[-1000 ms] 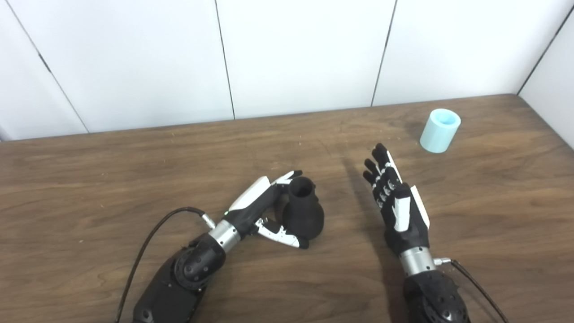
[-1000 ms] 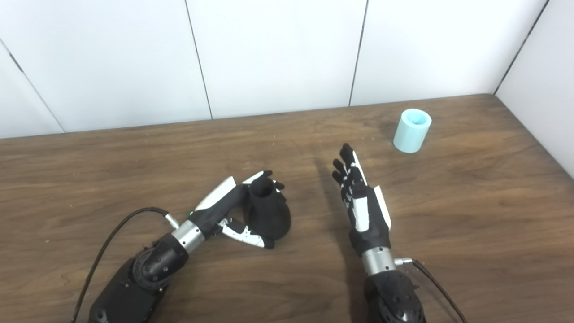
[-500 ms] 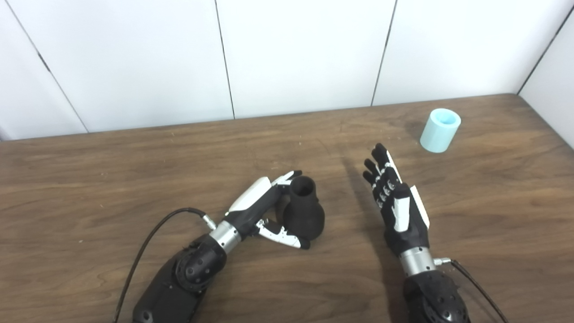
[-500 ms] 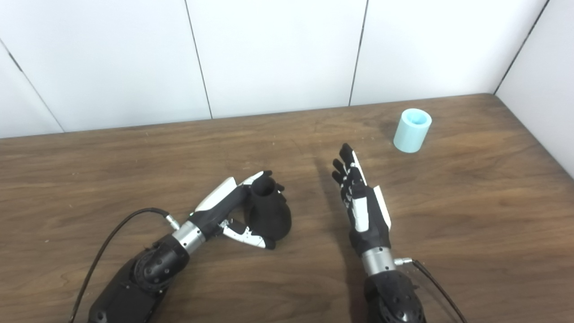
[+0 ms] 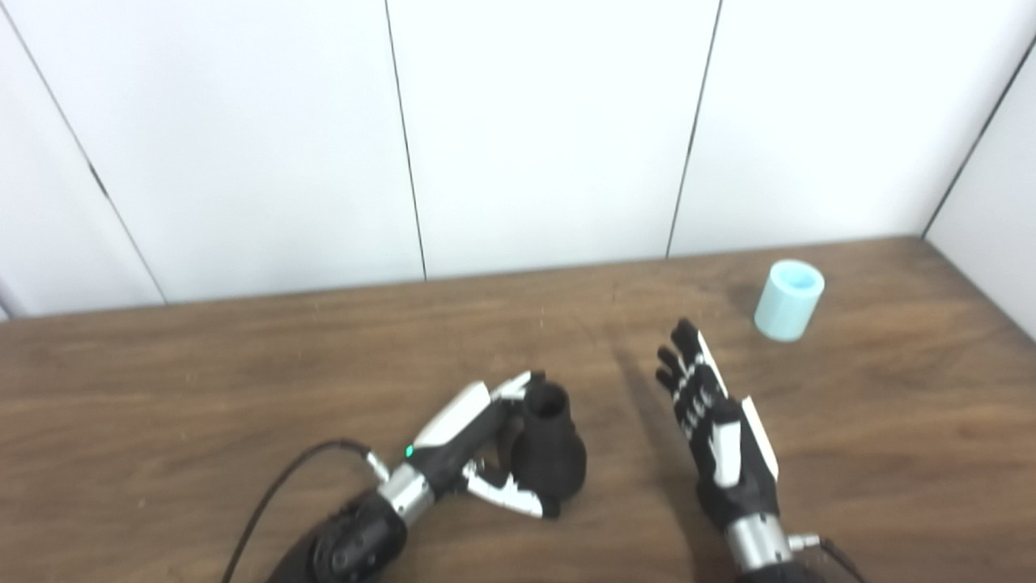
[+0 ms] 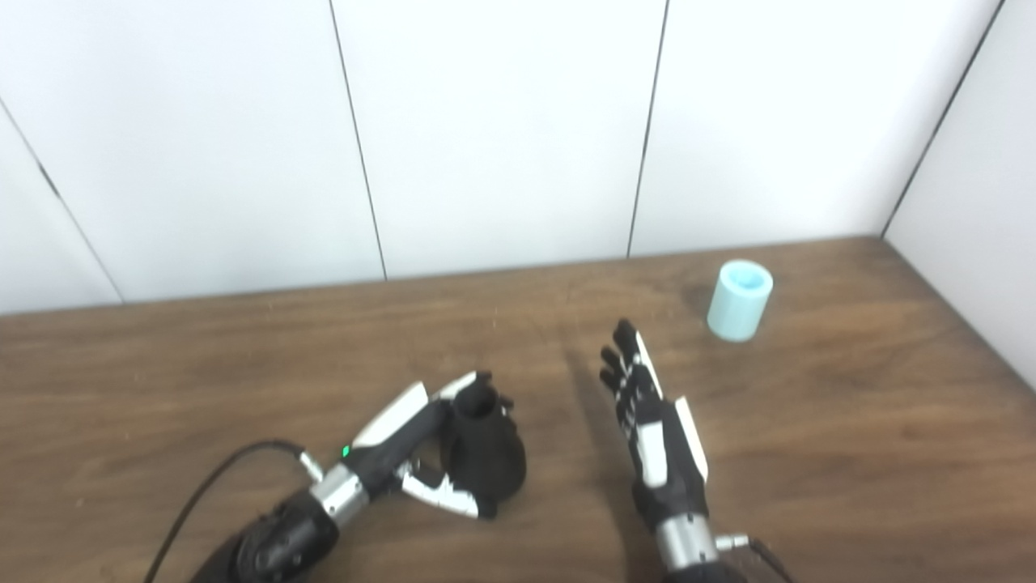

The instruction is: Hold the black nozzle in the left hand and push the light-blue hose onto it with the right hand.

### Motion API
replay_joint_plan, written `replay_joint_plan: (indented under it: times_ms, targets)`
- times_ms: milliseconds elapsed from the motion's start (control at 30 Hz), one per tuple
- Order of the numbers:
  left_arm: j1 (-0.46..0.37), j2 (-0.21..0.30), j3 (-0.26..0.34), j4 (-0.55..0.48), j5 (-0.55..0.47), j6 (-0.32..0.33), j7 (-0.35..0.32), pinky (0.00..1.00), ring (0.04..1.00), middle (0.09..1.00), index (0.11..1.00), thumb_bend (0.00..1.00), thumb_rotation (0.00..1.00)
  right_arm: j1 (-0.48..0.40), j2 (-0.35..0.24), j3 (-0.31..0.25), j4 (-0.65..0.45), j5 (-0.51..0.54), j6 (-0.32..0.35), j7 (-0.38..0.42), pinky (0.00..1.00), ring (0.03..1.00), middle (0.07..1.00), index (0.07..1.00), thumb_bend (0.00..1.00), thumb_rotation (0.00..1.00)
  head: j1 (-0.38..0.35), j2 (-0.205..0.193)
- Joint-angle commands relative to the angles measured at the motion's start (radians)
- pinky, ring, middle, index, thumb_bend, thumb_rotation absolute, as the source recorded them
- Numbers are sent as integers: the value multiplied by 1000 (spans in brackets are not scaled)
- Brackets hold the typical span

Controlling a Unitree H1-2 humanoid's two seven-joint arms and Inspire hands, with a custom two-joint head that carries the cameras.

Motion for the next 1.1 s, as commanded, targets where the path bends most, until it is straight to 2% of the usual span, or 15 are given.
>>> replay_joint_plan:
  times_ms: [0, 200, 333, 433, 467, 567, 633, 700, 733, 767, 900, 1067]
  targets:
    - [150, 93, -36, 211, 84, 92, -32, 1000, 990, 803, 480, 521, 64, 21, 19, 9, 83, -3, -72, -3, 949, 964, 1000, 1000, 700, 1000, 1, 1]
    - [151, 93, -36, 223, 83, 80, -23, 1000, 990, 802, 480, 520, 64, 22, 22, 5, 65, -9, -66, -15, 934, 959, 1000, 1000, 689, 1000, -6, -12]
    - [152, 92, -35, 222, 82, 80, -21, 1000, 990, 802, 480, 520, 64, 23, 9, -7, -18, -14, -28, -25, 936, 960, 1000, 1000, 694, 1000, -5, -9]
    - [152, 91, -36, 221, 82, 81, -19, 1000, 990, 802, 480, 520, 65, 10, -5, -20, -101, -63, -3, -51, 914, 945, 991, 1000, 679, 1000, -9, -4]
    - [153, 91, -37, 216, 82, 83, -20, 1000, 990, 802, 480, 520, 65, -4, -20, -32, -122, -114, -2, -70, 906, 938, 980, 1000, 678, 1000, -11, -1]
    - [154, 92, -38, 207, 81, 88, -23, 1000, 989, 802, 480, 520, 66, -36, -57, -64, -161, -238, 14, -116, 846, 891, 894, 957, 730, 971, -13, 1]
    - [153, 93, -39, 208, 81, 87, -24, 1000, 989, 802, 480, 520, 66, -71, -100, -89, -181, -345, 39, -144, 776, 835, 840, 914, 772, 889, -13, 3]
    - [153, 93, -39, 210, 81, 86, -24, 1000, 989, 802, 480, 521, 66, -89, -127, -100, -194, -403, 58, -157, 720, 791, 804, 883, 799, 804, -13, 3]
    - [151, 93, -40, 213, 81, 85, -23, 1000, 989, 802, 480, 521, 66, -104, -163, -110, -212, -439, 83, -147, 712, 785, 799, 879, 802, 793, -12, 3]
    - [149, 93, -39, 215, 80, 86, -23, 1000, 989, 802, 480, 521, 66, -120, -204, -121, -227, -477, 103, -137, 686, 769, 791, 871, 825, 732, -12, 3]
    - [147, 91, -39, 222, 79, 85, -21, 1000, 988, 801, 480, 521, 66, -164, -322, -139, -252, -574, 138, -118, 667, 754, 785, 870, 888, 661, -11, 0]
    - [147, 91, -39, 224, 79, 84, -19, 1000, 988, 801, 480, 521, 66, -225, -443, -153, -247, -618, 197, -72, 706, 776, 819, 879, 972, 597, -11, 0]
